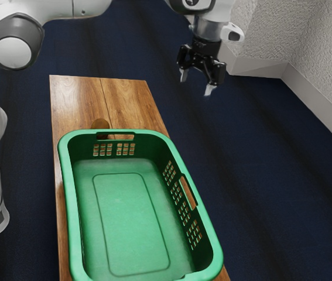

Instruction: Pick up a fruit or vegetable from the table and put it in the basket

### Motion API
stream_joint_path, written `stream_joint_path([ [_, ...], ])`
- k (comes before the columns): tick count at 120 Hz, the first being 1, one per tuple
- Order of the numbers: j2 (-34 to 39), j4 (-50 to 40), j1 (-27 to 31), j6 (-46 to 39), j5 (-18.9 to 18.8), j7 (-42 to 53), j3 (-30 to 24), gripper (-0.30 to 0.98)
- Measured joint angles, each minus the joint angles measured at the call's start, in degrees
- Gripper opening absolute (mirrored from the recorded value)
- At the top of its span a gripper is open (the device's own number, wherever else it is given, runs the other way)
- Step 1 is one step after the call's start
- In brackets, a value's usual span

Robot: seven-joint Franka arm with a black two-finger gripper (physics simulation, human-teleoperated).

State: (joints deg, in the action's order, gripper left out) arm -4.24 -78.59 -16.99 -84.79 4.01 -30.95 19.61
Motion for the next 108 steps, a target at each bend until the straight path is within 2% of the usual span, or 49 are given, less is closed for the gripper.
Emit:
stream_joint_path([
  [18, -0.2, 0.7, 0.4, 2.3, 1.2, -24.1, 1.2, 0.69],
  [34, 0.4, 0.7, -0.2, 3.3, 1.9, -38.3, 1.1, 0.69],
  [53, 0.0, 0.7, -0.6, 3.9, 3.3, -43.2, 1.6, 0.69],
  [74, -3.7, 1.7, 3.5, 4.3, 7.5, -39.3, 1.6, 0.69],
  [81, 1.1, -3.7, 1.0, 4.0, 6.0, -37.8, 2.0, 0.69],
  [90, 14.9, -19.3, -4.1, 1.1, 1.7, -36.6, 2.7, 0.69],
  [99, 28.1, -35.4, -2.4, -3.2, -2.2, -36.2, 2.9, 0.69],
  [108, 33.7, -44.0, 1.7, -7.0, -4.4, -35.8, 2.9, 0.68],
])
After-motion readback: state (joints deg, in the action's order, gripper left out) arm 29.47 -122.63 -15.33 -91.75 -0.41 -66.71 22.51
